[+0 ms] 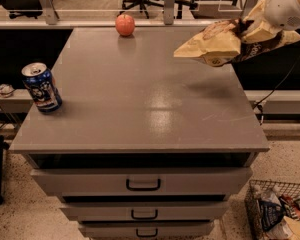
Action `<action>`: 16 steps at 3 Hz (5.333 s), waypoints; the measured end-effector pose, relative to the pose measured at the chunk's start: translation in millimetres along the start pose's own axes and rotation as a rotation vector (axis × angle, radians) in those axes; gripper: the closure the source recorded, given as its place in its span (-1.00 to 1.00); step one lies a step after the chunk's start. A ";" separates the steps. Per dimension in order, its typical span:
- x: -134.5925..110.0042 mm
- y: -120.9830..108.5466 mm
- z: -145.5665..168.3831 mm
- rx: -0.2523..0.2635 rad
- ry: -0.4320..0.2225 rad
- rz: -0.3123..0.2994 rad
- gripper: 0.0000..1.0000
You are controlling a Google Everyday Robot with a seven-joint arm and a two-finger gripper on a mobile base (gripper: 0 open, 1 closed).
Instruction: Move brown chip bag near apple
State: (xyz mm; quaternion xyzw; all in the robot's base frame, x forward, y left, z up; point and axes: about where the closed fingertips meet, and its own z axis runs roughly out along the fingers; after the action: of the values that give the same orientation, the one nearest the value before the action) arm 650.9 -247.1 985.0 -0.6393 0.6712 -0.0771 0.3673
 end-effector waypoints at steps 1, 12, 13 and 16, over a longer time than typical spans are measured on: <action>2.0 0.4 3.6 0.009 -0.018 0.013 1.00; -57.9 -146.8 283.6 0.384 -0.011 0.182 0.06; -60.7 -136.6 288.5 0.363 -0.025 0.196 -0.42; -89.9 -140.8 230.4 0.408 -0.140 0.173 -1.00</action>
Offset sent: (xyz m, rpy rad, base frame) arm 0.0767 0.0239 0.0503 -0.0884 -0.4470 0.2047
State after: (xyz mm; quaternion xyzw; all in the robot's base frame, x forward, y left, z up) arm 892.3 -104.6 935.7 -0.4958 0.6667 -0.1349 0.5398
